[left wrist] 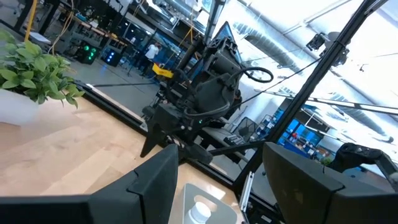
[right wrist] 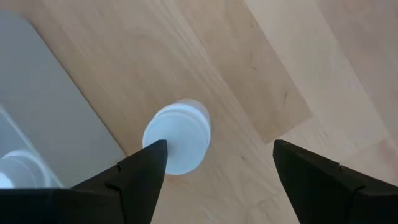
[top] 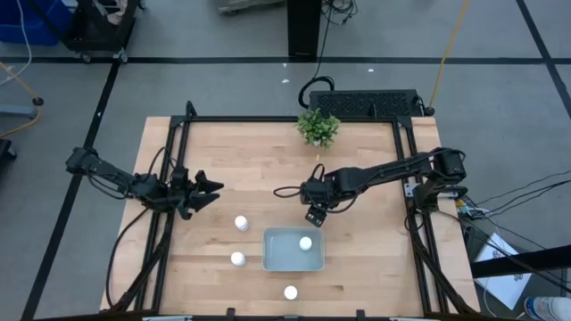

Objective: Pick and place pill bottles into a basket
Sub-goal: Put the white pill bottle into the gray bin

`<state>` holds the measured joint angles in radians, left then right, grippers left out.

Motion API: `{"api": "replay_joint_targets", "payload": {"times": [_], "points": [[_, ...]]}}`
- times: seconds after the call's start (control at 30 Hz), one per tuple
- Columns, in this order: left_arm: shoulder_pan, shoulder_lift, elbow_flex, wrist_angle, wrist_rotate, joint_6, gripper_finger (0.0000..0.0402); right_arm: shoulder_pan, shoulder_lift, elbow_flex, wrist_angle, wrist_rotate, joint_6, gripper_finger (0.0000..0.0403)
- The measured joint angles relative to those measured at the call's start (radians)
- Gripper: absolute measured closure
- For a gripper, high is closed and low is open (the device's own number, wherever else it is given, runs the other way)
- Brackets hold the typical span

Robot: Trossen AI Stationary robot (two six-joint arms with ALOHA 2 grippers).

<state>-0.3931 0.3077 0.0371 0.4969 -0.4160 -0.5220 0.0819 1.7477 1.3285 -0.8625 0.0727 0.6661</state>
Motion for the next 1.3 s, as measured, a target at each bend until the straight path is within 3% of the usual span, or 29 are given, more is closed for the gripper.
{"api": "replay_joint_targets", "payload": {"times": [0.5, 0.77, 1.3], "points": [[0.000, 0.000, 0.000, -0.008, -0.004, 0.004, 0.0160, 0.005, -0.040, -0.002, 0.019, -0.026, -0.006, 0.0117], [0.000, 0.000, 0.000, -0.008, -0.005, 0.005, 0.0160, 0.038, -0.038, -0.001, 0.126, -0.056, -0.013, 0.0117], [0.000, 0.000, 0.000, -0.007, -0.005, 0.003, 0.0160, 0.058, -0.002, -0.002, 0.071, 0.004, -0.004, 0.0117]]}}
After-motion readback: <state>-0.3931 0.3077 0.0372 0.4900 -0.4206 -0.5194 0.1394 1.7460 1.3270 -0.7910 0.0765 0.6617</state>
